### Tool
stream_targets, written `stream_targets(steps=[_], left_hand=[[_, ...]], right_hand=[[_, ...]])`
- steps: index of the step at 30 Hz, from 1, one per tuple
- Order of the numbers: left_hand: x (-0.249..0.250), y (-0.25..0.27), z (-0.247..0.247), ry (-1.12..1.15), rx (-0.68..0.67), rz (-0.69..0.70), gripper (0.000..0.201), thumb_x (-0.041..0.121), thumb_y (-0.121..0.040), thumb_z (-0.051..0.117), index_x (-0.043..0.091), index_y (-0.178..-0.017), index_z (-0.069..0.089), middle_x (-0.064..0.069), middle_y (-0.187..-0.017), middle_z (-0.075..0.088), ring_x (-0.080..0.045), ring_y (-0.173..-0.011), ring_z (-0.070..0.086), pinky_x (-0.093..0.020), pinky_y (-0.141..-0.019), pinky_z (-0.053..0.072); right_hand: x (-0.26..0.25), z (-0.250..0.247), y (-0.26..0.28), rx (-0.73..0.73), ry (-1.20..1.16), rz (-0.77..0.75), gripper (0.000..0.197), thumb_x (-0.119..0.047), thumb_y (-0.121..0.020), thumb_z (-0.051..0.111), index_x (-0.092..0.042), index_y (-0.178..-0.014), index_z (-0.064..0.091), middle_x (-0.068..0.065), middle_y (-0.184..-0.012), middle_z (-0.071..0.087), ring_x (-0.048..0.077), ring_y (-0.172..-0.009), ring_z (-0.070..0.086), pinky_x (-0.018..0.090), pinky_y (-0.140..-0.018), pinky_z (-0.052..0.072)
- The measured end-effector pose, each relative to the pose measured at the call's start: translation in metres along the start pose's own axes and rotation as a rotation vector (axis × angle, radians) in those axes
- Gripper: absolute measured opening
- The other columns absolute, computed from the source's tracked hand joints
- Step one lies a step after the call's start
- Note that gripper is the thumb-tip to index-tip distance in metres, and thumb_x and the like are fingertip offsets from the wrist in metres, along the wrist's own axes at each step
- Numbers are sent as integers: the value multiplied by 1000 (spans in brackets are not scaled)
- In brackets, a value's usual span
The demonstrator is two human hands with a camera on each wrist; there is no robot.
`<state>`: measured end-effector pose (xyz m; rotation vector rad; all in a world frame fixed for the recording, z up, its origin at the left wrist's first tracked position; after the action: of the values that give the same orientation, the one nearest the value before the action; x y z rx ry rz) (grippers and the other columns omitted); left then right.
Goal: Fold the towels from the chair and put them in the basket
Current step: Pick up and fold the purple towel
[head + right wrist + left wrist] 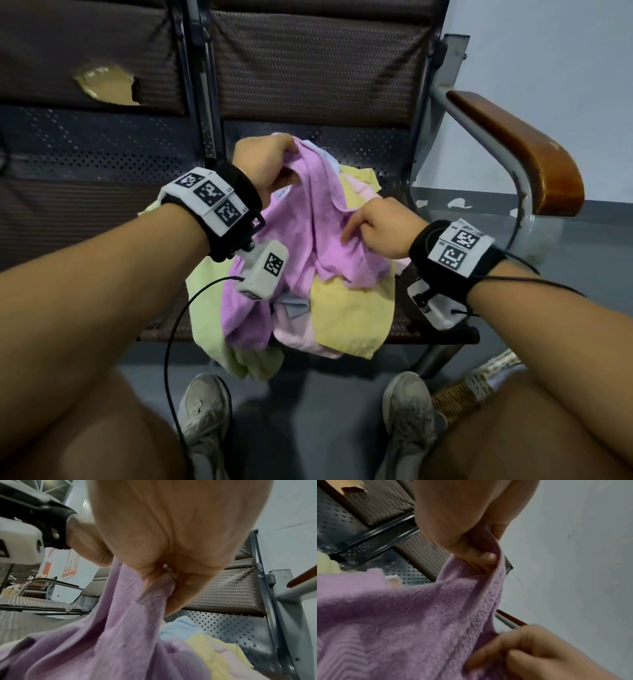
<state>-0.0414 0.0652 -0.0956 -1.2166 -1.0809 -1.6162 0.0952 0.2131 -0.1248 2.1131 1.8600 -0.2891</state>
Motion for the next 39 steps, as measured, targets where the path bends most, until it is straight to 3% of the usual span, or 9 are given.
stream_targets(steps=[2,4,9,15,21,24,28,36,39], left_hand=[[4,8,8,-2,-32,24,18,-3,-78,59,6,-66,69,-8,-60,61,-17,-51,60,-26,-53,54],[8,14,14,12,-45,40,17,-2,-80,59,6,-68,67,-7,-60,59,-17,-49,57,-26,-53,53],[11,24,22,110,-95,1,18,-2,-86,60,5,-70,67,-5,-55,60,-15,-44,55,-22,-47,50],[11,16,8,146,-35,12,12,-1,-83,60,5,-76,68,-8,-69,62,-19,-62,62,-27,-59,58],[-3,-11,-21,-85,55,-31,14,3,-86,59,10,-74,58,-6,-70,60,-18,-59,65,-27,-55,58],[-7,-21,-32,-183,125,52,31,0,-79,67,14,-58,50,-10,-63,55,-25,-57,64,-31,-50,57],[-12,-24,-39,-458,199,172,29,12,-70,67,14,-48,49,-23,-80,68,-38,-83,72,-49,-74,61],[-12,-28,-44,-933,155,264,12,20,-77,62,12,-69,62,-7,-66,61,-26,-67,57,-29,-58,46],[-10,-27,-43,-624,170,137,17,16,-80,52,9,-68,62,-13,-66,60,-28,-61,61,-32,-54,55]], right_hand=[[-2,-3,-6,150,39,65,40,-7,-87,43,-21,-94,79,-2,-98,74,17,-92,65,30,-87,51],[-5,-4,-9,284,7,90,30,-26,-89,45,-15,-79,72,7,-81,67,31,-86,63,33,-74,47],[-27,20,-13,66,-162,116,83,-91,-69,34,-13,-55,56,2,-57,61,23,-58,58,36,-58,45],[-3,12,-21,200,-112,195,34,-28,-101,45,-11,-73,53,12,-76,59,29,-72,54,30,-58,32],[12,-22,-11,419,-47,35,29,-11,-103,34,5,-98,58,26,-104,62,38,-94,57,40,-82,41],[12,-20,-6,148,129,-20,32,-15,-105,33,3,-91,57,25,-97,61,38,-89,58,41,-79,43],[12,-14,-6,-91,316,-33,43,-31,-107,35,-10,-76,57,14,-80,61,29,-74,55,34,-71,42],[26,-39,-7,405,319,-44,42,-44,-100,50,-20,-69,65,0,-59,54,20,-58,47,30,-63,36],[28,-38,-5,403,352,-12,33,-36,-96,54,-15,-83,74,3,-69,65,23,-65,56,34,-65,47]])
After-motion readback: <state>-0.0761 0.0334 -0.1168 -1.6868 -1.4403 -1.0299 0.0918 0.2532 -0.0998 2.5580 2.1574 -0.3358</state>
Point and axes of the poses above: each hand's wrist, its own y-axis away from the middle knuckle, its own z-axis out of the palm, x = y × z, the point moved 3 cm from there along -y, towards the middle knuckle
